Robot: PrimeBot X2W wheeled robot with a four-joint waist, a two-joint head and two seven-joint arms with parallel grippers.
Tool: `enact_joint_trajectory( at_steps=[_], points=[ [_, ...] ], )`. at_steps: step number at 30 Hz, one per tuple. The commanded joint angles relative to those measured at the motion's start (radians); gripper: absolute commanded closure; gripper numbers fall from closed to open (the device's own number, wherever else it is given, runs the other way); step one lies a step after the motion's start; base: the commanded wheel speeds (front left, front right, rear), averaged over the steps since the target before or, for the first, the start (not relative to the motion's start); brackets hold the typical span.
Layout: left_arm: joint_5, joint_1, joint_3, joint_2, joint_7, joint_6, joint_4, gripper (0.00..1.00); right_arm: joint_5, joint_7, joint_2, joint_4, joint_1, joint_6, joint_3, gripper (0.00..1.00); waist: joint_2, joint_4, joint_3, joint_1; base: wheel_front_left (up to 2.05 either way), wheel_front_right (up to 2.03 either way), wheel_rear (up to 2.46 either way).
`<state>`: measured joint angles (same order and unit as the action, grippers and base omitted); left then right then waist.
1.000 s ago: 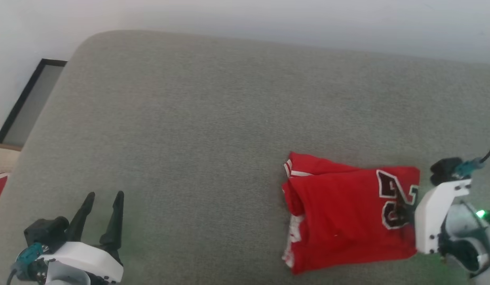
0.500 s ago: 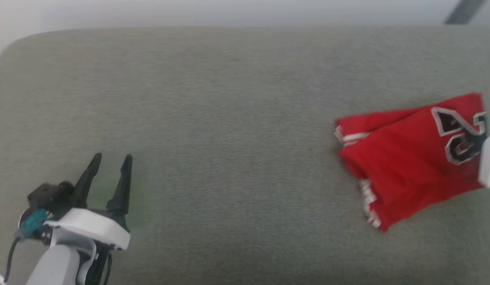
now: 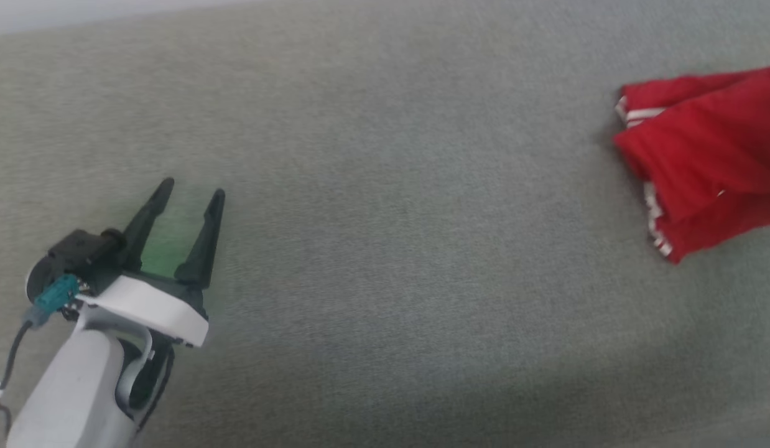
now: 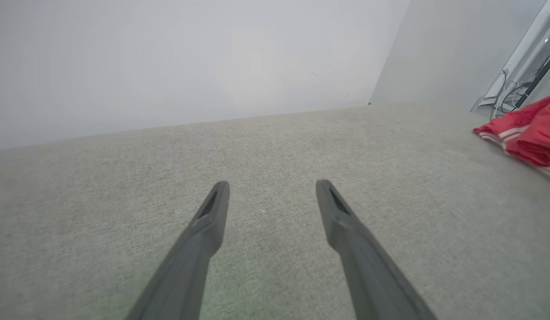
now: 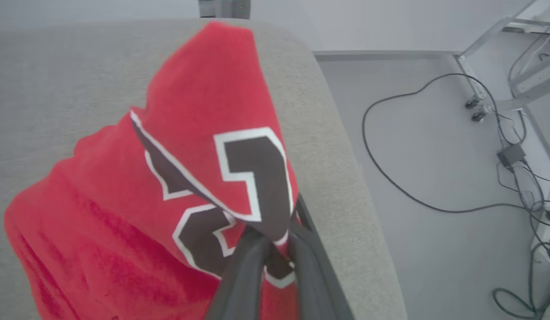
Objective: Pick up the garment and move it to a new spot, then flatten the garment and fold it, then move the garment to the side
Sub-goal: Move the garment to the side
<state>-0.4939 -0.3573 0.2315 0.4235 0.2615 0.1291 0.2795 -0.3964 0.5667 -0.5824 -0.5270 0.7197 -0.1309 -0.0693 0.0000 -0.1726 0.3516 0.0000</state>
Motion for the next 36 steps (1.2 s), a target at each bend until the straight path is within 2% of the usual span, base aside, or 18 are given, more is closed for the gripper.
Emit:
enact_joint_trajectory(
  at_steps=[1,10,18,20,22,23,24,36],
  points=[
    [-0.002,-0.021,0.008,0.007,0.004,0.001,-0.006,0.0,0.004,-0.024,-0.008,-0.019,0.025,0.0,-0.008,1.0,0.0,-0.034,0.036,0.0,0.0,0.0,0.0],
    [-0.009,-0.104,0.088,0.046,0.004,0.001,-0.023,0.0,0.077,-0.179,-0.03,-0.197,0.152,0.0,-0.011,1.0,0.0,-0.069,0.115,0.0,0.0,0.0,0.0],
    [-0.029,-0.169,0.141,0.057,0.004,0.001,-0.01,0.0,0.138,-0.281,-0.016,-0.352,0.219,0.0,-0.012,1.0,0.0,-0.042,0.158,0.0,0.0,0.0,0.0],
    [-0.036,-0.18,0.147,0.056,0.004,0.001,-0.005,0.0,0.152,-0.296,-0.008,-0.392,0.227,0.0,-0.013,0.8,0.0,-0.031,0.161,0.0,0.0,0.0,0.0],
    [-0.04,-0.183,0.149,0.056,0.004,0.001,-0.003,0.0,0.162,-0.313,-0.007,-0.429,0.24,0.0,-0.022,0.51,0.0,-0.02,0.163,0.0,0.0,0.0,0.0],
    [-0.041,-0.183,0.148,0.056,0.004,0.001,-0.003,0.0,0.17,-0.32,-0.007,-0.446,0.246,0.0,-0.024,0.12,0.0,-0.015,0.163,0.0,0.0,0.0,0.0],
    [-0.041,-0.183,0.148,0.057,0.004,0.001,-0.002,0.0,0.174,-0.323,-0.006,-0.465,0.25,0.0,-0.026,0.0,0.0,-0.01,0.162,0.0,0.0,0.0,0.0],
    [-0.057,-0.134,0.087,0.04,0.004,0.001,-0.016,0.0,0.193,-0.392,-0.003,-0.559,0.301,0.0,-0.025,0.0,0.0,0.017,0.1,0.0,0.0,0.0,0.0]
  ],
)
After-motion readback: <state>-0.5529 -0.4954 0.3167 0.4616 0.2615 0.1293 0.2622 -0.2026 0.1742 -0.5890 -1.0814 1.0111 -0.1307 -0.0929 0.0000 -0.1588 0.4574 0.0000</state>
